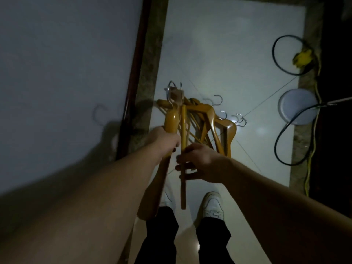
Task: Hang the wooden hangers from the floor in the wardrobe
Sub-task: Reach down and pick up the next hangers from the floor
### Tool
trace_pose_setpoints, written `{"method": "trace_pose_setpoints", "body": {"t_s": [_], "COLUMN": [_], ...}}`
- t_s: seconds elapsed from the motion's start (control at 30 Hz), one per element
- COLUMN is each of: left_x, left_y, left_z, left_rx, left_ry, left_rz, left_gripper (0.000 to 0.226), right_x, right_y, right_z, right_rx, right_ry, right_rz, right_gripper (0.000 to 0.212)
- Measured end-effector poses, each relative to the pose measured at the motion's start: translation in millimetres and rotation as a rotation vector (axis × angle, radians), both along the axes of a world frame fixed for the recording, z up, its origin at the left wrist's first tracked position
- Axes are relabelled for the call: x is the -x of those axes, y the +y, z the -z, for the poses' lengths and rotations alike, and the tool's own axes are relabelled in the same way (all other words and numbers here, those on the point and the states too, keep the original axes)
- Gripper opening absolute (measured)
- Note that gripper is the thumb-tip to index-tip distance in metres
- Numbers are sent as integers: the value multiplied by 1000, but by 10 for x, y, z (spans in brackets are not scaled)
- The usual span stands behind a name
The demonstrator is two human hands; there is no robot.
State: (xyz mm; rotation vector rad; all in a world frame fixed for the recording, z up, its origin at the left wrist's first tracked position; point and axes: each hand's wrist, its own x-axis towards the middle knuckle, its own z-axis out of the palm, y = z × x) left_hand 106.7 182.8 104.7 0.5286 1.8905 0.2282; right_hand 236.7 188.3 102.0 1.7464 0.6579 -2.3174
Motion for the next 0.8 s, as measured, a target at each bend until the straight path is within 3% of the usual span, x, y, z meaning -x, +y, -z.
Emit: {"method": "trace_pose_setpoints", "body": {"t_s": [0.13, 0.27, 0.43, 0.67, 0.8], "left_x": [-82, -148, -328, -626, -690], "left_y": [24, 129, 273, 940, 1156], "left_z": [-630, -1440, -2380, -3937, -4818], "left_rx": [-2, -57, -96, -302, -482], "left_ry": [32, 9, -61, -11, -170], "left_rz": [49, 35, 10, 37, -58], "left_gripper": [15, 13, 10, 24, 19], "right_x": [-189, -379, -515, -651, -816], "right_y": [46, 175, 394, 884, 1102], "right_z": [-596, -1348, -2368, -3981, -4796], "right_rx": [-52, -274, -427, -550, -707], "right_ry": [-132, -317, -371, -213, -177], "right_rz": [97, 48, 50, 138, 231], "right_gripper": [9, 14, 16, 21, 17]}}
